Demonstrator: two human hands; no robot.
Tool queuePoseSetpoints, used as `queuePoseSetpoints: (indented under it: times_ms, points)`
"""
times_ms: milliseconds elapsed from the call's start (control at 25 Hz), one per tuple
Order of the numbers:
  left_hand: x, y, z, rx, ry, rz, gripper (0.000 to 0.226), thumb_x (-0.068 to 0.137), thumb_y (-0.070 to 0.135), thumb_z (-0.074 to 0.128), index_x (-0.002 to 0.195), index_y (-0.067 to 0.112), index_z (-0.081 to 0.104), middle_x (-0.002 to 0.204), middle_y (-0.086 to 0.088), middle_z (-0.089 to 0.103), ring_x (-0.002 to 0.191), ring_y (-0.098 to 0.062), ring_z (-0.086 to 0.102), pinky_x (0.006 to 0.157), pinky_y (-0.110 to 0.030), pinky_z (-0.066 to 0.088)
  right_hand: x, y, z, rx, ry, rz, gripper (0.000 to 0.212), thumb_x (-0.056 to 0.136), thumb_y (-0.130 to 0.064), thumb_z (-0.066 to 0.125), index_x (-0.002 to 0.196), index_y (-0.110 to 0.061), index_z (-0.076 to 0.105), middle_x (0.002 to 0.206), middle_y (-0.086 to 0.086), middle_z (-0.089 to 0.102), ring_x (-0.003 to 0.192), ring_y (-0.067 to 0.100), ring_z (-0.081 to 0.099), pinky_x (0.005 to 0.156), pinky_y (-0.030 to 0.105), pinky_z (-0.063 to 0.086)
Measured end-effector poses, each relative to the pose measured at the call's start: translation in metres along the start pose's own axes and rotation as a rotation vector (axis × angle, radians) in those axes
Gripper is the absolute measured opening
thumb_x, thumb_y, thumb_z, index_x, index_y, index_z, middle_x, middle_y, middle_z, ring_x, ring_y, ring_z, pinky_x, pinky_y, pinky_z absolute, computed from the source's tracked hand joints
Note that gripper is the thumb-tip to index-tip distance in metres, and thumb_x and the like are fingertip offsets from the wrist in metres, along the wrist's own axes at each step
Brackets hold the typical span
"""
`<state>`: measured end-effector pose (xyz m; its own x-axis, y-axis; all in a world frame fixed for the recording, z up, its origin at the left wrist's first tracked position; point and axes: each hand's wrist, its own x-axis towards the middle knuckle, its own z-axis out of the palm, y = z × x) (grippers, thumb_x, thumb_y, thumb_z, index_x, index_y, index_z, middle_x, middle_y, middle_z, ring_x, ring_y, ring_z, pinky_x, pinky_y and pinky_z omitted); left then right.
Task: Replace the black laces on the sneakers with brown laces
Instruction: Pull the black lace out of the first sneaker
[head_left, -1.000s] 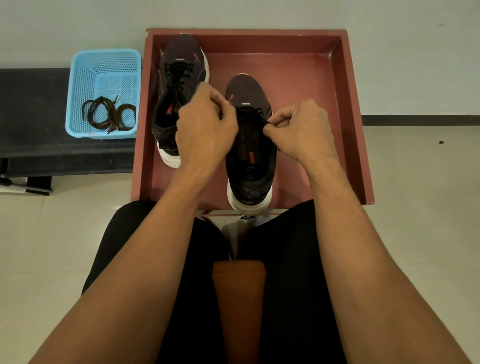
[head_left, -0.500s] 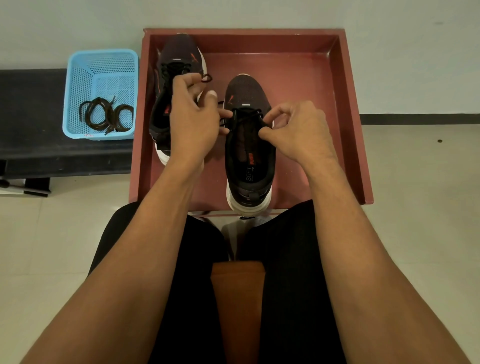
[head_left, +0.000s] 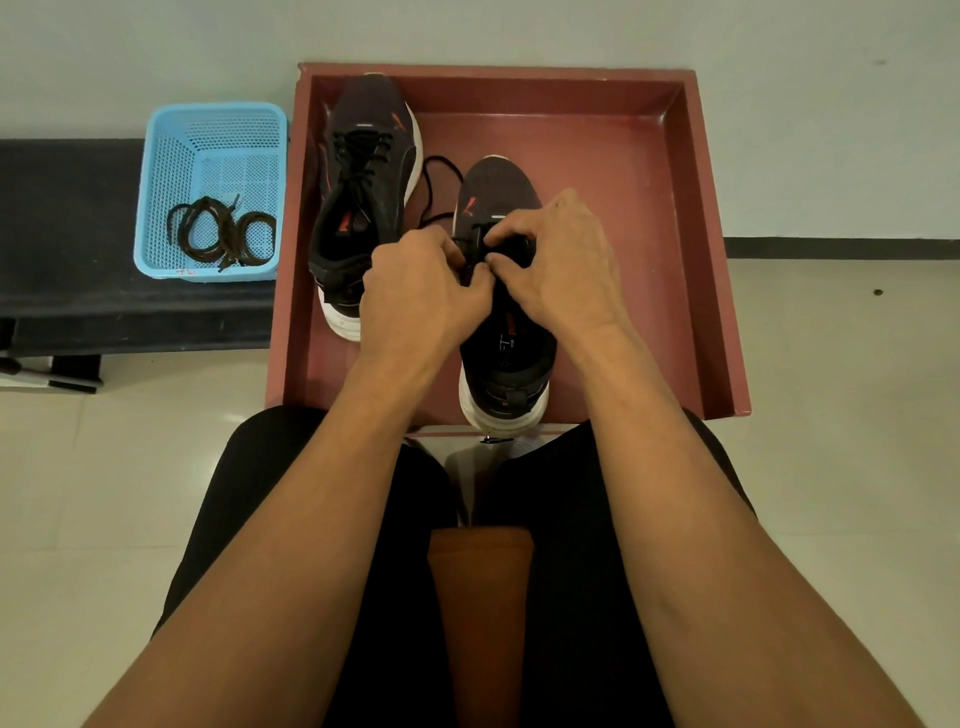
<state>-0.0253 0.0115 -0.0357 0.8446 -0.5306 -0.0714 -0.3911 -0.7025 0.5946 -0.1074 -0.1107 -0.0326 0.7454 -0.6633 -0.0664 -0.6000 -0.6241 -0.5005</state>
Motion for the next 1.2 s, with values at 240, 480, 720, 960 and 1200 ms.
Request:
queuePoseSetpoints:
  times_ms: [240, 480, 720, 960, 1200]
  points:
    - [0.0, 0.001, -0.007, -0.051, -0.006, -0.04, 0.019, 0.089, 0.039, 0.069, 0.093, 0.023, 0.078, 0.079, 0.002, 0.072, 0.083, -0.022, 0.072, 0.073, -0.035, 0.06, 0.001, -0.004, -0.002, 0.029, 0.04, -0.009, 0.008, 0.091, -0.037, 0.079, 0.096, -0.037, 0.072, 0.113, -0.005, 0.049, 0.1, 0.011, 0.054, 0.073, 0.024, 0.04]
    - [0.001, 0.0, -0.009, -0.065, -0.004, -0.049, 0.017, 0.091, 0.033, 0.07, 0.096, 0.02, 0.08, 0.077, 0.005, 0.07, 0.083, -0.019, 0.072, 0.075, -0.034, 0.059, 0.005, 0.02, -0.022, 0.147, 0.224, 0.256, 0.007, 0.095, -0.024, 0.07, 0.091, -0.028, 0.066, 0.102, -0.007, 0.065, 0.094, 0.009, 0.064, 0.09, 0.032, 0.058]
    - [0.001, 0.001, -0.01, -0.075, -0.022, -0.035, 0.017, 0.09, 0.034, 0.07, 0.094, 0.021, 0.079, 0.072, 0.009, 0.066, 0.082, -0.018, 0.071, 0.074, -0.035, 0.061, 0.002, -0.003, -0.012, 0.067, 0.133, -0.057, 0.03, 0.088, -0.03, 0.079, 0.117, -0.035, 0.075, 0.115, -0.008, 0.041, 0.114, 0.012, 0.045, 0.087, 0.016, 0.038]
    - [0.001, 0.002, -0.01, -0.084, -0.024, -0.029, 0.015, 0.089, 0.035, 0.071, 0.09, 0.022, 0.078, 0.069, 0.011, 0.065, 0.081, -0.019, 0.072, 0.076, -0.04, 0.062, -0.001, -0.008, -0.004, -0.055, 0.062, -0.075, 0.009, 0.091, -0.038, 0.079, 0.1, -0.037, 0.076, 0.113, -0.008, 0.046, 0.109, 0.008, 0.038, 0.081, 0.024, 0.04]
    - [0.002, 0.0, -0.011, -0.063, -0.026, -0.044, 0.014, 0.089, 0.033, 0.071, 0.093, 0.022, 0.078, 0.069, 0.013, 0.063, 0.082, -0.017, 0.072, 0.077, -0.036, 0.061, 0.007, 0.024, -0.026, 0.191, 0.374, 0.193, 0.006, 0.099, -0.023, 0.062, 0.094, -0.026, 0.065, 0.094, -0.013, 0.063, 0.081, 0.001, 0.06, 0.072, 0.013, 0.048]
